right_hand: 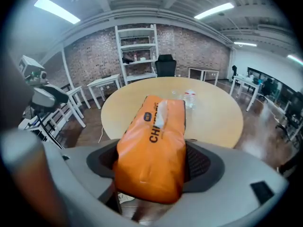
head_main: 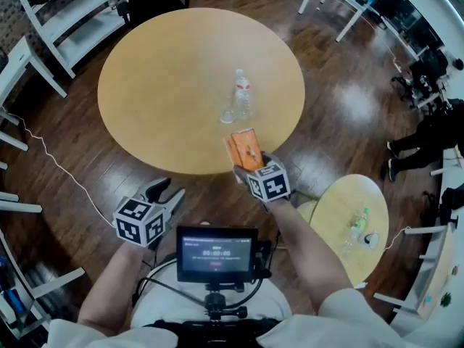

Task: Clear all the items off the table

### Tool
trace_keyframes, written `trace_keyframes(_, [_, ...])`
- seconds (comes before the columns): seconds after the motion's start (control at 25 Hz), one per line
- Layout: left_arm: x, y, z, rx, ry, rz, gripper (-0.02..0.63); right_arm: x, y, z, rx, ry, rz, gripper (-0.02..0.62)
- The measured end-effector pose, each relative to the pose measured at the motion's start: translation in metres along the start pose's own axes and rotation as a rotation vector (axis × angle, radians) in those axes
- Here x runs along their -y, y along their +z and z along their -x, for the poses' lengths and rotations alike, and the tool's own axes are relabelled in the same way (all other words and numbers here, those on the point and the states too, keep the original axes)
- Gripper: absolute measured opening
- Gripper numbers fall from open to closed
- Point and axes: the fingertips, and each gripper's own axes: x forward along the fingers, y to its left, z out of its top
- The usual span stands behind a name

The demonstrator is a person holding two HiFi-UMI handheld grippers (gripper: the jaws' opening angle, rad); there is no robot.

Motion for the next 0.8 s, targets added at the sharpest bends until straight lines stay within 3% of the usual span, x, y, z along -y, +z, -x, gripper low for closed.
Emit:
trace_keyframes(0.24, [-0.050,-0.008,0.047,0.004,0.096,0.049,0.196,-0.054,0.076,-0.094,-0.041,0.044,0.149,0.382])
trace_keyframes(0.44, [-0.072,-0.027,0.072,-0.004,0.163,0.090,0.196,-0.055,0.101,-0.139,-0.047,0.002,0.164,0.403])
trace_keyframes(0.6, [-0.083,-0.041,0.084,-0.025,0.155,0.110,0.196,-0.065,0.108,-0.144,-0.011,0.026,0.118,0.511])
trace_keyframes(0.8, [-0.078,-0.034,0.066,-0.025,0.081,0.107,0.196,-0.061,0.086,-0.097,0.028,0.014,0.082,0.512])
